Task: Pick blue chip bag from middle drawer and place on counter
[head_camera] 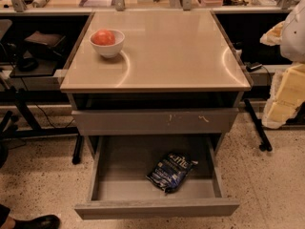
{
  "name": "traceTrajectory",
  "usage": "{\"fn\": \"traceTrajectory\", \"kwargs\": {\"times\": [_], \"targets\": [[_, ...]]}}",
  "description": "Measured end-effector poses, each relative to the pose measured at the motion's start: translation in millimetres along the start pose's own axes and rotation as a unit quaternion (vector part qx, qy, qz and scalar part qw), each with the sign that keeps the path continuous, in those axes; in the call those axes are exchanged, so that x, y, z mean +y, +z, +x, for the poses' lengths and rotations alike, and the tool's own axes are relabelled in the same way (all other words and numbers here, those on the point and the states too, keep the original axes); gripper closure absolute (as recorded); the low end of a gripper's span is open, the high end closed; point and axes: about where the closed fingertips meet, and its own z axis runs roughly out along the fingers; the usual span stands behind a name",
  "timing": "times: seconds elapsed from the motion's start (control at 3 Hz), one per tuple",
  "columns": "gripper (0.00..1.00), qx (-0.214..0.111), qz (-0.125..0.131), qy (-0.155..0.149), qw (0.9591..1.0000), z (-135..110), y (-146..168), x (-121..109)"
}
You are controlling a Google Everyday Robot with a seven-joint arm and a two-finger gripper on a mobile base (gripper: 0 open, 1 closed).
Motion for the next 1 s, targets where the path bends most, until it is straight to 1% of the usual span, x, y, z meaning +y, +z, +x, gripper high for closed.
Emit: {"fn": "traceTrajectory", "kwargs": {"times": [0.33,0.67,1.0], "targets": [[0.0,0.0,0.0,0.0,1.0,0.0,0.1,0.0],[0.0,-0.01,-0.006,0.01,0.9999,-0.5,14.6,-2.9],[0.0,-0.022,-0.02,0.045,0.9985,1.9,53.3,-13.6]]}}
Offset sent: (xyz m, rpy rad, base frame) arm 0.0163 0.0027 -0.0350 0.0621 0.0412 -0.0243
